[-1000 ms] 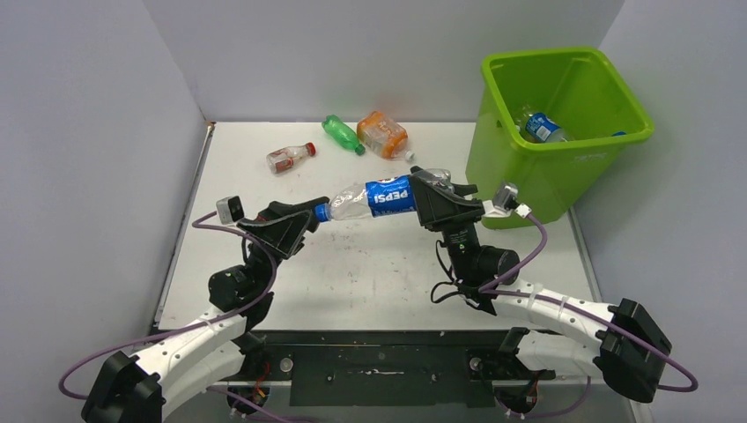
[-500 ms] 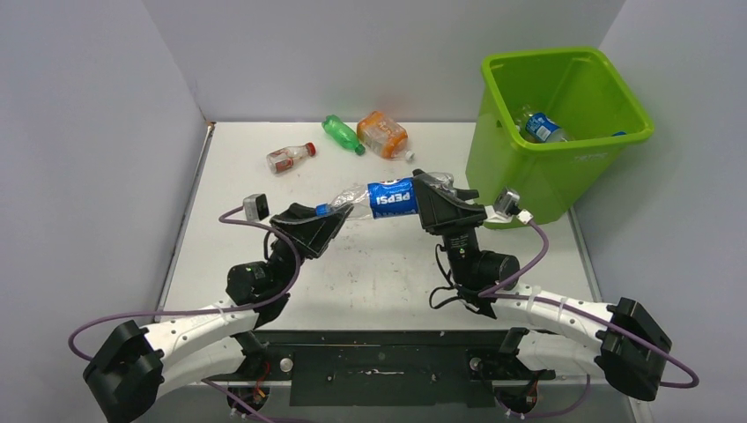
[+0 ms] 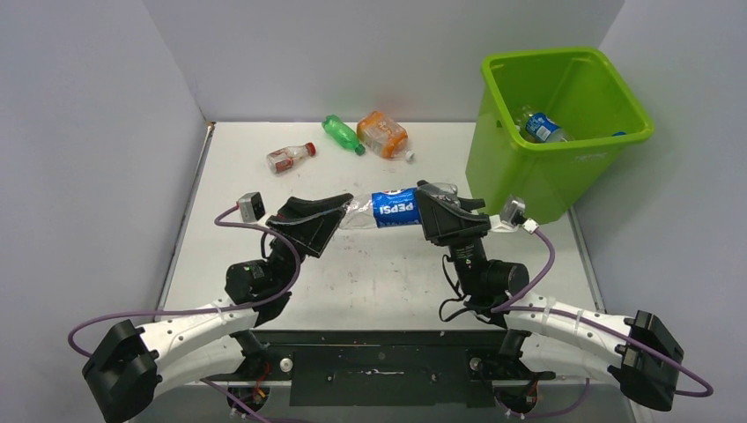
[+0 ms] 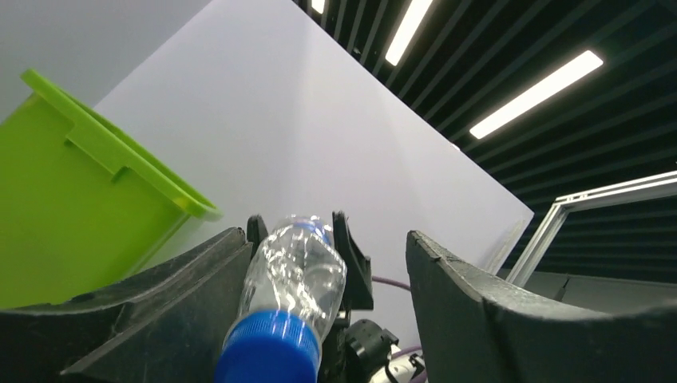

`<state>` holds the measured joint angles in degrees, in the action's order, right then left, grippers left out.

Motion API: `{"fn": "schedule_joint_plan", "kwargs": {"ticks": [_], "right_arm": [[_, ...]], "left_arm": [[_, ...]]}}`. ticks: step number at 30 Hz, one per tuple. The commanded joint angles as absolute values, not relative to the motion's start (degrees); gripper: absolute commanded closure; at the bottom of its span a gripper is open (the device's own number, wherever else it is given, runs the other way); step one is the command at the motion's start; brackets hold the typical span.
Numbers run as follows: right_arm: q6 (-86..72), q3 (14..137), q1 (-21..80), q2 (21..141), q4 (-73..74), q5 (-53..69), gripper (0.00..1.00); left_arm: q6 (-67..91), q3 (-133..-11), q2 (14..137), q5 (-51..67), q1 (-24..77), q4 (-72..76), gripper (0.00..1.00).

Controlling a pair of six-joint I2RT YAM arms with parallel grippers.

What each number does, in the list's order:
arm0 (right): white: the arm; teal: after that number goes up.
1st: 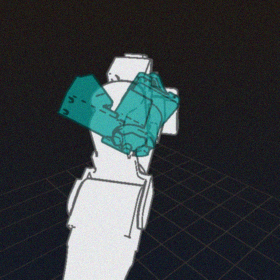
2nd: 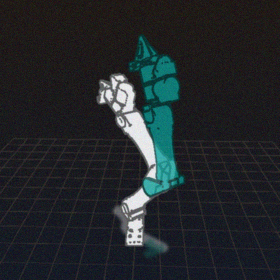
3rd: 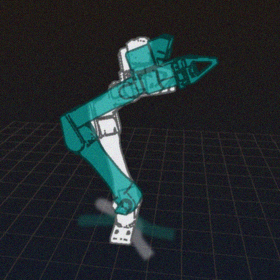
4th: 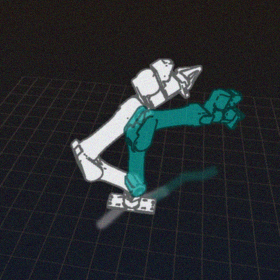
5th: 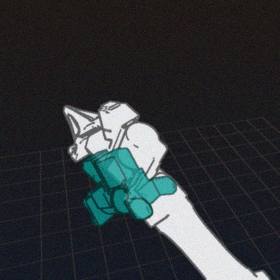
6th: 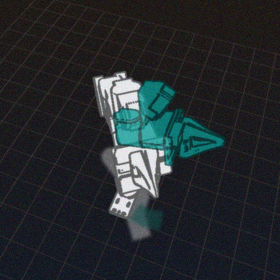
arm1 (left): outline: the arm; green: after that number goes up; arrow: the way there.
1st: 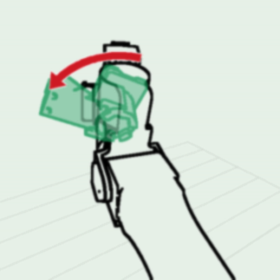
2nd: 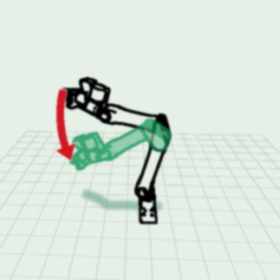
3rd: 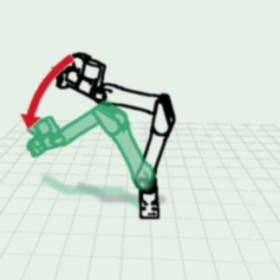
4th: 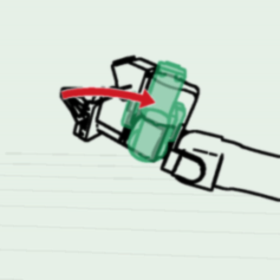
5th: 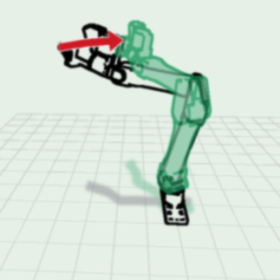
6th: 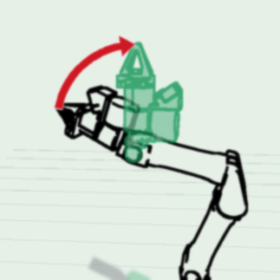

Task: Put the plastic bottles in the bin
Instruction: Pick up the plastic bottle at the center of the board.

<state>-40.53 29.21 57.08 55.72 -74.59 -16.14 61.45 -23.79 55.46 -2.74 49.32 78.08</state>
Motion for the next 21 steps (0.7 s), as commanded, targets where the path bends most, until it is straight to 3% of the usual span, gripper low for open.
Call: {"fn": "schedule_joint_plan", "kwargs": {"ticks": [1,3,5,9,11,14,16,19,21], "right_arm": [[-37.8,27.5,57.4,54.9,-74.1,-13.6,0.95],[-38.0,27.3,57.4,54.9,-74.1,-13.2,0.95],[-38.1,27.0,57.3,54.6,-74.0,-13.2,0.95],[-37.7,26.4,57.4,53.9,-73.7,-13.8,0.95],[-37.6,25.9,57.4,53.6,-74.0,-14.2,0.95],[-37.5,25.0,57.4,53.5,-75.9,-15.4,0.95],[-37.3,24.7,57.4,53.7,-77.9,-16.2,0.95],[-36.6,25.0,57.4,54.1,-80.4,-17.2,0.95],[-36.5,25.2,57.3,55.1,-82.2,-17.5,0.95]], "left_arm": [[60.4,-28.0,54.5,-5.5,49.1,80.3,0.3],[60.8,-28.1,55.5,-5.1,49.1,81.7,0.4],[61.2,-28.1,56.2,-4.5,49.2,83.1,0.61],[61.3,-27.5,56.0,-4.4,49.4,83.1,0.77],[61.3,-27.3,55.8,-4.5,49.4,82.2,0.71],[61.8,-27.4,55.5,-4.6,49.5,80.9,0.42],[62.3,-27.4,55.7,-4.5,49.8,80.9,0.31],[62.8,-27.1,56.3,-4.4,50.2,81.3,0.28],[62.9,-26.9,56.7,-4.3,50.7,81.9,0.33]]}}
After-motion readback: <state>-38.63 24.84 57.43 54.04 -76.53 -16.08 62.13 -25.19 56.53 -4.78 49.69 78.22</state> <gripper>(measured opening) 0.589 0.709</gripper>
